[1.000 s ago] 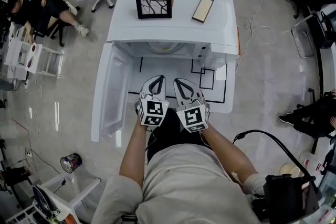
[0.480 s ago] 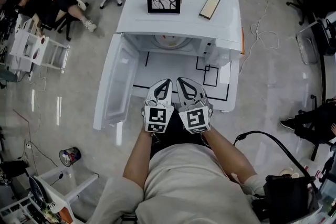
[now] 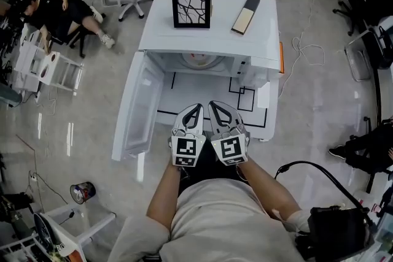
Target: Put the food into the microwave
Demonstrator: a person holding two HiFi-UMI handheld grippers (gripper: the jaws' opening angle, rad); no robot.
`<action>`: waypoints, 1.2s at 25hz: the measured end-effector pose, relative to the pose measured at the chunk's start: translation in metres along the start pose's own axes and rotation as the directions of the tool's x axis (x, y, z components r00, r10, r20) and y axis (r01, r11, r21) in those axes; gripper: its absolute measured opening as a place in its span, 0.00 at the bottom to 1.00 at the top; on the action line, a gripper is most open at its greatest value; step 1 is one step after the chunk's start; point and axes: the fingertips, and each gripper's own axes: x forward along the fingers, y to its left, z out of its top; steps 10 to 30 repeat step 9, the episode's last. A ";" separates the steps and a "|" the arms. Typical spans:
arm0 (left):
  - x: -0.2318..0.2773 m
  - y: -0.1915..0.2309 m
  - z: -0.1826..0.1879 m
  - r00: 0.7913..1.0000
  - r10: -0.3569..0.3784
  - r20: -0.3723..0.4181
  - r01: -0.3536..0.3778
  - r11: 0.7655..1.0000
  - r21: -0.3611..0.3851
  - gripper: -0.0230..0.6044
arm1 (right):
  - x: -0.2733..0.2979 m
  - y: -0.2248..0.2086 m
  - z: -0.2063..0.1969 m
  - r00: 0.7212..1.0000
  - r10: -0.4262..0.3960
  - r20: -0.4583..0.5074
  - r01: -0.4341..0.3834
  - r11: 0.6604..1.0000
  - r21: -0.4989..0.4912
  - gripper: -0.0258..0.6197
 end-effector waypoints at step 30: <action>-0.002 -0.003 0.009 1.000 -0.013 0.018 0.012 1.000 0.008 0.05 | -0.002 -0.005 0.006 1.000 -0.008 0.008 0.009 1.000 -0.019 0.05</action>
